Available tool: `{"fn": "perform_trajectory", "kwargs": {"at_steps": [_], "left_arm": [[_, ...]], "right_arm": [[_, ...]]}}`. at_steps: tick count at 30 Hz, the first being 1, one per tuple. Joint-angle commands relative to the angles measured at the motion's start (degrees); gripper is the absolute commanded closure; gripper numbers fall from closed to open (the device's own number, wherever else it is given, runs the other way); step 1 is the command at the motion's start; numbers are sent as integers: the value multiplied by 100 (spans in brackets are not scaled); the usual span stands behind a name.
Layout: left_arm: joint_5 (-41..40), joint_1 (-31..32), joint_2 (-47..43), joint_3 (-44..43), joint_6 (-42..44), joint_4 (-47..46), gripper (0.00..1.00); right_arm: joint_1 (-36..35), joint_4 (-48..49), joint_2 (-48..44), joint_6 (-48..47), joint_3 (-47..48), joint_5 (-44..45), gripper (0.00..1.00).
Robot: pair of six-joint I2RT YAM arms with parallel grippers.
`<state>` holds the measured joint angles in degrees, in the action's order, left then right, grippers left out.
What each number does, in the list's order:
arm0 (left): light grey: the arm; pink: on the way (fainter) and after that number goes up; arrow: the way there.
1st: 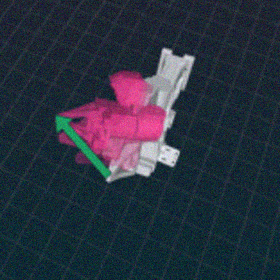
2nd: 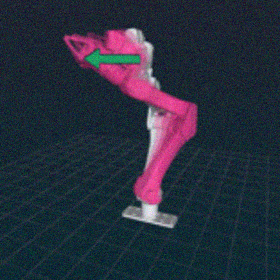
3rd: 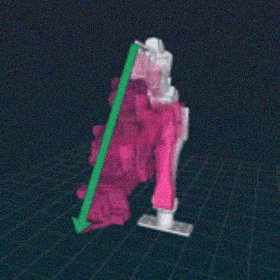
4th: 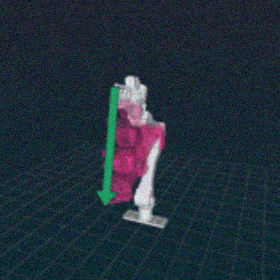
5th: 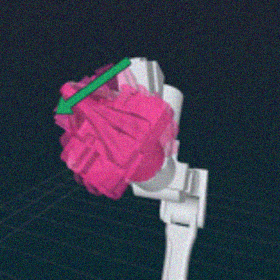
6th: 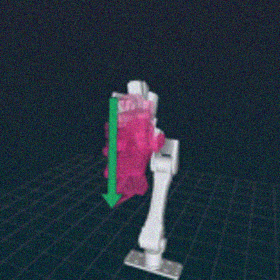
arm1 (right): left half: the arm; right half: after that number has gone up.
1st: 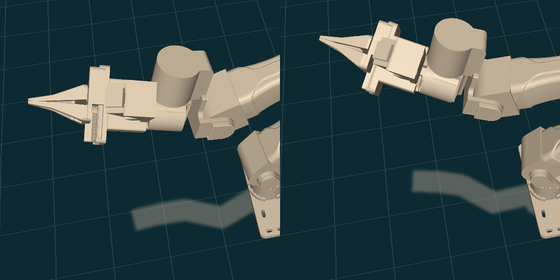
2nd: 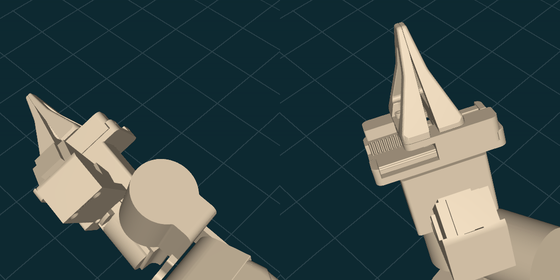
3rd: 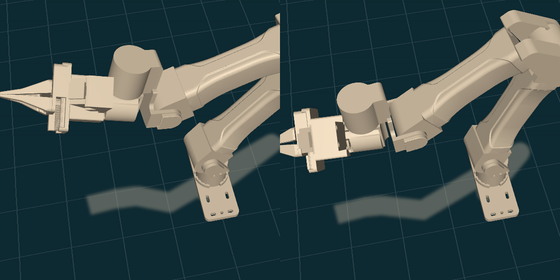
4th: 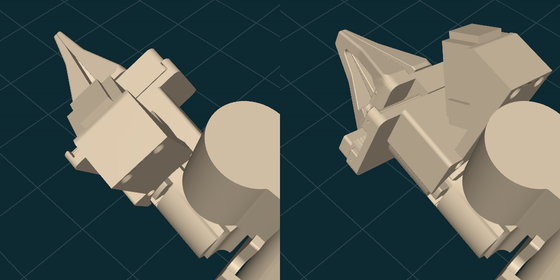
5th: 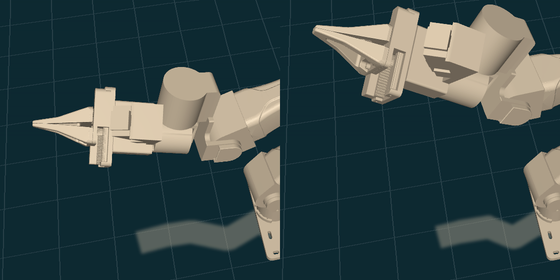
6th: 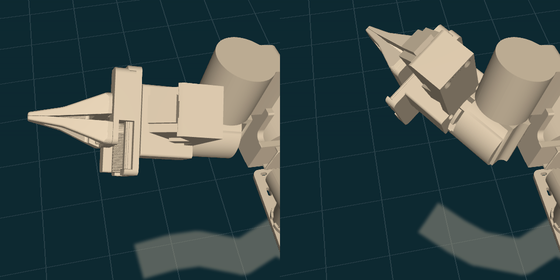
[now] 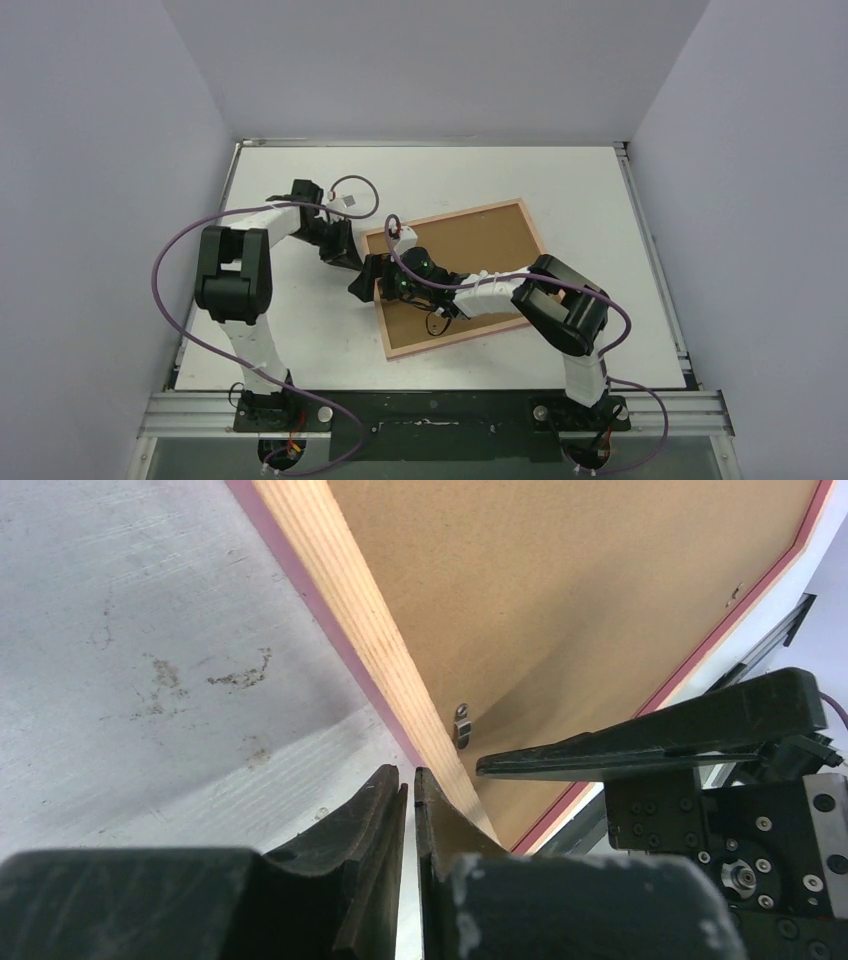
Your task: Put the photo into the frame
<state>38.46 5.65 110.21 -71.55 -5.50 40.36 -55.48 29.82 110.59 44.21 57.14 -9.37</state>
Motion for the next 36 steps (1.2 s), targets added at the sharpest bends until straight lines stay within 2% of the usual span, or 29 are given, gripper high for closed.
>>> {"fn": "perform_trajectory", "kwargs": {"at_steps": [1, 16, 26, 32, 36], "left_arm": [[269, 34, -272, -8, -25, -65, 91], [-25, 207, 172, -65, -2, -293, 88], [-291, 249, 316, -43, 22, -280, 90], [-155, 248, 224, -69, 14, -222, 91], [-113, 250, 182, -85, -12, -226, 91]], "right_arm": [[20, 344, 138, 22, -58, -65, 6], [98, 375, 242, 77, -204, -156, 6], [257, 355, -284, 98, -120, -634, 4], [428, 255, -637, 91, -348, -551, 4], [512, 190, -531, 45, -317, -598, 4]]}}
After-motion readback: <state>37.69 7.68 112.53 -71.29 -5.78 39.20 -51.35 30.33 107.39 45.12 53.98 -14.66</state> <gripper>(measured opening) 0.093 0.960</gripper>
